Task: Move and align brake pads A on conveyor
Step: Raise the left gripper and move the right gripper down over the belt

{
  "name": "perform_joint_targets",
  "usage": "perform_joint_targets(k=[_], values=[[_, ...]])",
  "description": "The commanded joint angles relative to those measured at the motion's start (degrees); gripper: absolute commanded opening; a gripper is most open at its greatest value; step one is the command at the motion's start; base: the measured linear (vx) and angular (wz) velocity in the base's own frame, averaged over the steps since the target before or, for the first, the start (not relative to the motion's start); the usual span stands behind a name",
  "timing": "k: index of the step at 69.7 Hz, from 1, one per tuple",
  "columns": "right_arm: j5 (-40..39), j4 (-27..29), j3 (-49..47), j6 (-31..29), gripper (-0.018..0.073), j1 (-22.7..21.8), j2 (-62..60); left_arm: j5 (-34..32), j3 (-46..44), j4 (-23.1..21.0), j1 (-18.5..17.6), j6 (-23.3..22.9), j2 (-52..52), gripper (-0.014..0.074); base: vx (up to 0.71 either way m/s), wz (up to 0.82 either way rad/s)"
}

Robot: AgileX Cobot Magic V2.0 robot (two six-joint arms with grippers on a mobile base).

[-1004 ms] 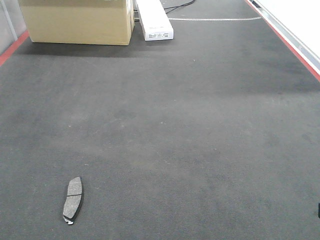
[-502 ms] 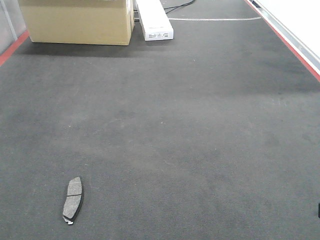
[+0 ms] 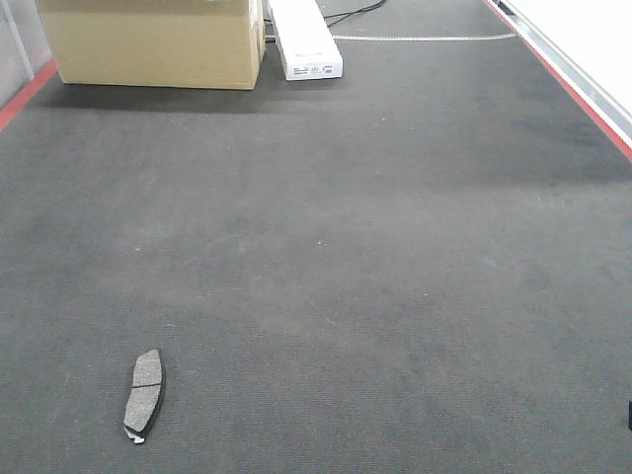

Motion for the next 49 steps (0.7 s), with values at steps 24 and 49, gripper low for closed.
perform_joint_targets(k=[24, 49], values=[[-5.71, 6.93, -5.16, -4.75, 0.0153, -0.23, 7.72, -3.62, -1.6, 0.28, -0.38, -0.15, 0.18, -0.0006, 0.0, 0.0], [-6.82, 20.23, -12.14, -15.67, 0.0161, -0.23, 26.51, -3.62, -1.6, 0.28, -0.38, -0.15, 0.18, -0.0006, 0.0, 0.0]])
